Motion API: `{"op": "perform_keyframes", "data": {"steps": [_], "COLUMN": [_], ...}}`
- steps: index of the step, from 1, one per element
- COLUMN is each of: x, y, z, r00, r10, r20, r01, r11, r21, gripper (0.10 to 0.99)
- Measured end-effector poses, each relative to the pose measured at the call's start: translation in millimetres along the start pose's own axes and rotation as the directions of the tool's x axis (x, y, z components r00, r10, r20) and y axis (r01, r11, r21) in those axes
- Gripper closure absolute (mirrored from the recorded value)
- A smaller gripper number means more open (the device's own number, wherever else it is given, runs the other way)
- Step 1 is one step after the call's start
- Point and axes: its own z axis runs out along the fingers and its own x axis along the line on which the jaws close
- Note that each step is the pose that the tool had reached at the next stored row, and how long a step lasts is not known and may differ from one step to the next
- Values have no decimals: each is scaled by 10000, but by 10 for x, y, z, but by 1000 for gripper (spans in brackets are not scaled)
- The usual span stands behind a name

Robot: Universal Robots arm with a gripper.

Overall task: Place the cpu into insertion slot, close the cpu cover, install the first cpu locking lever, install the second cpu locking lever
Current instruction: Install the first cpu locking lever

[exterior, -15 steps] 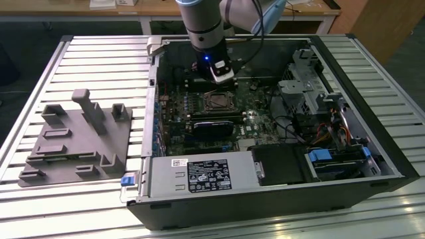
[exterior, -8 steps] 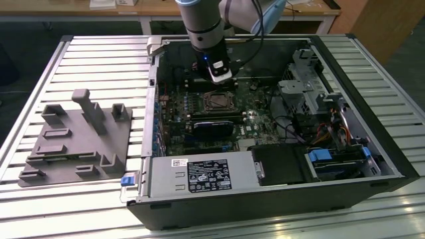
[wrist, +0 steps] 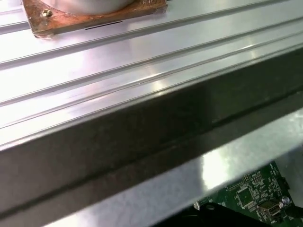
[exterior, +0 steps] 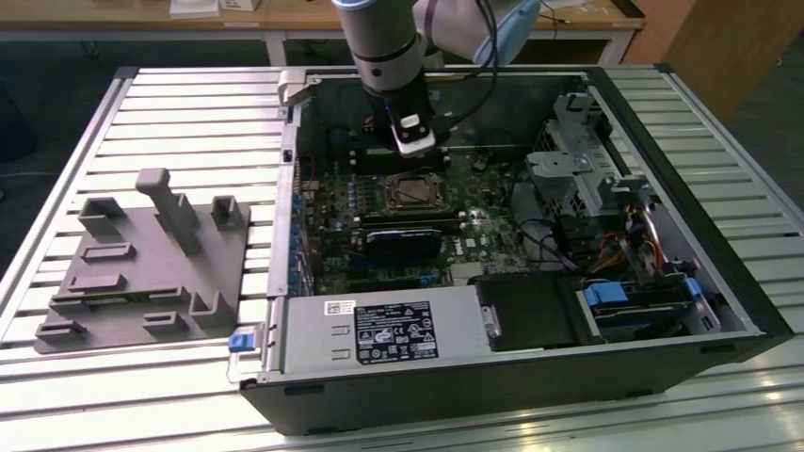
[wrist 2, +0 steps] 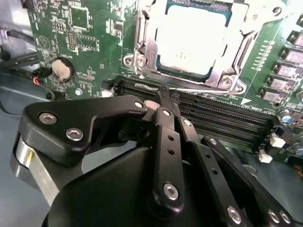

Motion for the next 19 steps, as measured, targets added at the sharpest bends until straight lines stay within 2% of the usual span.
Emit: {"op": "perform_keyframes", "data": {"steps": [7, 19], "x": [3, 15], "y": [-4, -11], "z": [17, 66], "r00": [9978, 9929], "r10": [638, 1155], "r20": [151, 272], "r01": [-640, -1162], "r11": [9979, 9929], "r21": [139, 237], "gripper": [980, 980]}}
